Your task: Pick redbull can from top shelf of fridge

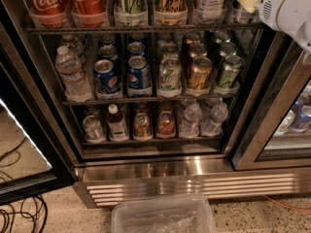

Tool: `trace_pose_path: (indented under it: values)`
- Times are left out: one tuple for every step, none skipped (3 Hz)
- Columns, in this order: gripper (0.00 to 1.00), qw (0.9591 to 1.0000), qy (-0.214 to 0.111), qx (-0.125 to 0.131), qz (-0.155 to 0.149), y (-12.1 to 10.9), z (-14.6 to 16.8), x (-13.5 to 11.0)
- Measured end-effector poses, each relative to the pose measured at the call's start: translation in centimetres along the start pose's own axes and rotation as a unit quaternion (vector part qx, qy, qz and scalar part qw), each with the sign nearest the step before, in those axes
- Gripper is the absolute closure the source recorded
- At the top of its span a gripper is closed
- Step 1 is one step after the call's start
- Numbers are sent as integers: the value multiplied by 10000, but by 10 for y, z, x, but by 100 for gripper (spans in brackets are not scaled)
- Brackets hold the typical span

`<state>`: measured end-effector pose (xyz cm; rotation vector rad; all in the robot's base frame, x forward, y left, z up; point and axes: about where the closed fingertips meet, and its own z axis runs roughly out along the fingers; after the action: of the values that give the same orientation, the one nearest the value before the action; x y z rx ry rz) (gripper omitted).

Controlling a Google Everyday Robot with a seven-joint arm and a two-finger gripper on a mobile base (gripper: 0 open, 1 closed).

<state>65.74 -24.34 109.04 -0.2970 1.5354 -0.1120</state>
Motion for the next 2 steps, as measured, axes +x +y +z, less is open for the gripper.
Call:
trace_pose_path:
  values:
    - [78,10000,0,0,0,0,0,0]
    - [99,10000,-1,-1,0,0,0,0]
